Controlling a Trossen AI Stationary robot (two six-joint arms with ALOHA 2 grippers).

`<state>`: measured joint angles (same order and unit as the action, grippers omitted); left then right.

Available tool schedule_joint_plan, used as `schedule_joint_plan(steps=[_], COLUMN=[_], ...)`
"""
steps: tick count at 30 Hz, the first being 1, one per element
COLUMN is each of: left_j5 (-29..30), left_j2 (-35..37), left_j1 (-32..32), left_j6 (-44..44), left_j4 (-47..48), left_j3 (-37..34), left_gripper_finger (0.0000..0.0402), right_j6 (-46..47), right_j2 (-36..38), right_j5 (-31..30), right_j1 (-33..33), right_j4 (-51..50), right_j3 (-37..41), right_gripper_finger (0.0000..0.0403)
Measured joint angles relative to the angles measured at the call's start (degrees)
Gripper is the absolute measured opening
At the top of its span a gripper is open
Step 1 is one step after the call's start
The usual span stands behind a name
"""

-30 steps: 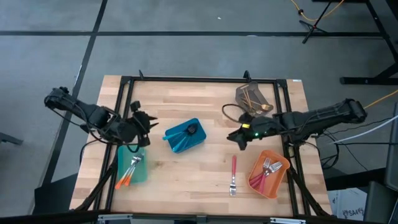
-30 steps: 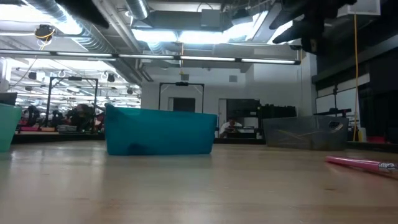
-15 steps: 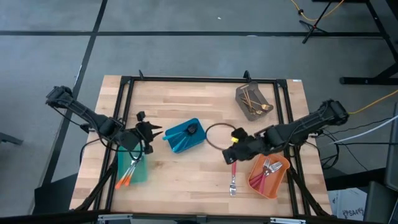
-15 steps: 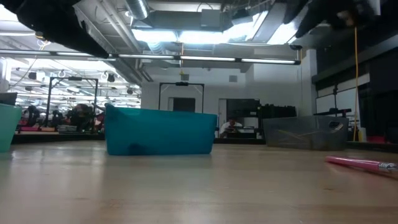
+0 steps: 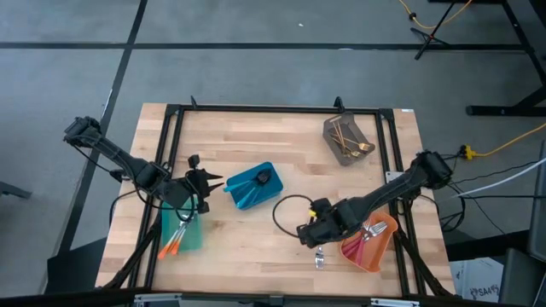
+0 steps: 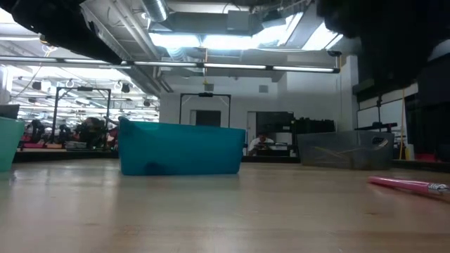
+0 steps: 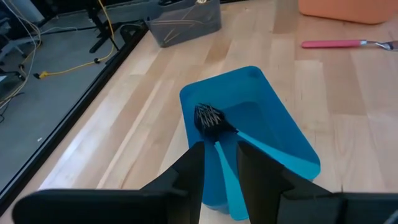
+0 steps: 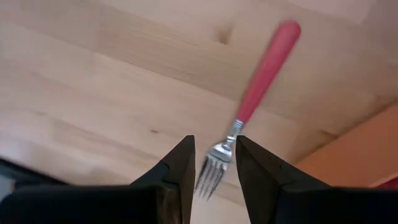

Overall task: Sort silverware by color (type)
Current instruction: Put the pink fork into the orange bin

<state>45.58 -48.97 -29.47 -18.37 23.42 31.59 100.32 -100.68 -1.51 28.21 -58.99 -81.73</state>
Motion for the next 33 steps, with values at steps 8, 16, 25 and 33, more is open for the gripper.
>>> schedule_joint_plan(steps=[8, 16, 25, 33], left_j5=[0.0, 0.0, 0.01, 0.01], left_j2=[0.0, 0.0, 0.0, 0.0], left_j1=[0.0, 0.04, 0.04, 0.04], left_j6=[0.0, 0.0, -0.02, -0.02], left_j4=[-0.11, -0.13, -0.15, -0.17], left_j3=[0.01, 0.02, 0.02, 0.02], left_gripper_finger=[0.0086, 0.0086, 0.0086, 0.0086], right_j6=[0.41, 0.37, -0.09, -0.14], right_j2=[-5.64, -9.71, -12.76, -12.9], right_j5=[3.89, 8.76, 9.21, 9.02], right_j1=[-0.11, -0.09, -0.11, -0.11], right_j4=[-0.85, -1.36, -0.37, -0.29], right_j3=[0.0, 0.0, 0.0, 0.02], right_gripper_finger=[0.0104, 0.0104, 0.0104, 0.0104])
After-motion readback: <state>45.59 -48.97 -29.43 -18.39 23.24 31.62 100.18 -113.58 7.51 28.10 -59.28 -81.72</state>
